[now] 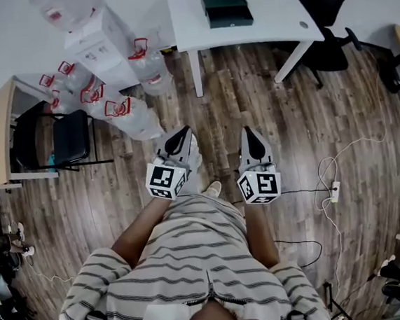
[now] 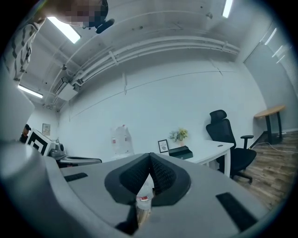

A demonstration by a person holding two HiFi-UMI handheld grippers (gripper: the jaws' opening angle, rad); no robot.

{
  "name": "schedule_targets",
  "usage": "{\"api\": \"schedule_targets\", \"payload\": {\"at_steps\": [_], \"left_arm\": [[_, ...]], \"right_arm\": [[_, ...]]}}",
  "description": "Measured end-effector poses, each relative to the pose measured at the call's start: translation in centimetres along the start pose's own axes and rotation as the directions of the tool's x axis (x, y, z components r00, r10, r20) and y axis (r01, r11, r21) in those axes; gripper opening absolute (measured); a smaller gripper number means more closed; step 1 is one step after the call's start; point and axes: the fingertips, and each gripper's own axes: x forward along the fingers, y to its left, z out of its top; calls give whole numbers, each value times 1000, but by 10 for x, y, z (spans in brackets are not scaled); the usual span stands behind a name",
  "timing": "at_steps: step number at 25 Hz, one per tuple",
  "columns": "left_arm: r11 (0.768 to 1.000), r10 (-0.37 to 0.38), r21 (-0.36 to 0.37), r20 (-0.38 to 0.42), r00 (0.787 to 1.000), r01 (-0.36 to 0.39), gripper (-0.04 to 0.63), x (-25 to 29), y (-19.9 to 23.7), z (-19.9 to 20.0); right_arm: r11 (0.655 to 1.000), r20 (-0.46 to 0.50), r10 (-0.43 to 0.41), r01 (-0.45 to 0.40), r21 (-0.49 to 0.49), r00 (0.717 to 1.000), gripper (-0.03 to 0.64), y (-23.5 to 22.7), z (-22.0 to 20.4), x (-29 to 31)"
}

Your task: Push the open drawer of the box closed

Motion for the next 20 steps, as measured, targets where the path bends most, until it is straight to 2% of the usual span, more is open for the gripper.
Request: {"api": "schedule_targets", "payload": {"at_steps": [6, 11, 20], "left_arm": [[1000, -21, -8, 0, 1000, 21, 0, 27, 0, -5], [999, -41, -29, 11, 999, 41, 0, 74, 13, -5], [996, -40, -81, 8, 999, 40, 0, 204, 91, 8]], "right_arm": [[1000, -16, -2, 2, 7, 1000, 11, -14, -3, 16], [1000, -34, -6, 6, -10, 999, 11, -35, -3, 53], [1000, -86, -13, 11, -20, 996, 11, -86, -4, 183]]}}
